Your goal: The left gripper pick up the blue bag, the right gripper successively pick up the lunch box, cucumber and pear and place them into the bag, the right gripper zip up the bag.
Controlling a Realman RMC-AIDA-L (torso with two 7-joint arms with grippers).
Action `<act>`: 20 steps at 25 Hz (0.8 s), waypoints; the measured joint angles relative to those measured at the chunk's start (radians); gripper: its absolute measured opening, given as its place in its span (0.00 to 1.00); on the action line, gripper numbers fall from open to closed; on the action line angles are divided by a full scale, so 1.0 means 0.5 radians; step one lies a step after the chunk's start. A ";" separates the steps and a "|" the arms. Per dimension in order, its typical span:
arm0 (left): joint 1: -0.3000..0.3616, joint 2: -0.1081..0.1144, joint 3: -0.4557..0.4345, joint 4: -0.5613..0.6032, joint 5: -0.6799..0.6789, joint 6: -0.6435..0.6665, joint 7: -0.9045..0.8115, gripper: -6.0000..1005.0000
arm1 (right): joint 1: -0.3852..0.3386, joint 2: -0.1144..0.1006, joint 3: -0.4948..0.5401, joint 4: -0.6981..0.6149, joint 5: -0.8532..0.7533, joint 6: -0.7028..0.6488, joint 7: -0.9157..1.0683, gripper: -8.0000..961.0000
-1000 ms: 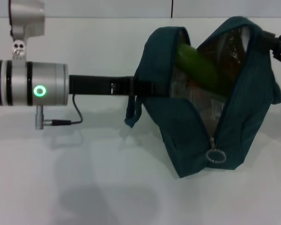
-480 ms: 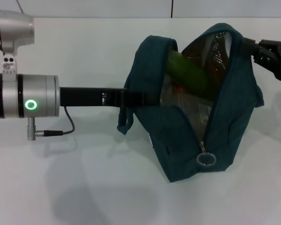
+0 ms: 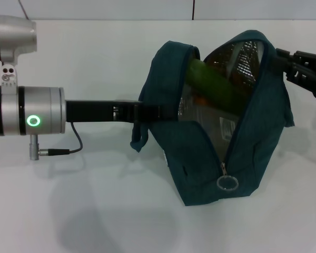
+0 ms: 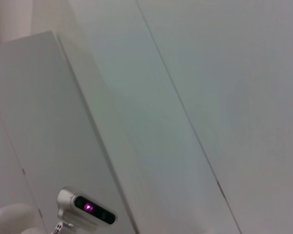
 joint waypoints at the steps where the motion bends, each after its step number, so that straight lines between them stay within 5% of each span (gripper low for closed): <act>1: 0.000 0.000 0.000 0.000 0.000 0.000 0.000 0.05 | -0.005 0.002 0.007 0.001 0.000 0.000 0.000 0.15; 11: 0.000 0.000 -0.001 -0.048 -0.018 0.001 0.002 0.05 | -0.023 -0.005 0.217 0.085 -0.001 -0.187 -0.017 0.49; 20: 0.002 0.002 -0.003 -0.053 -0.021 0.001 0.002 0.05 | -0.056 0.000 0.309 0.101 -0.087 -0.746 -0.354 0.69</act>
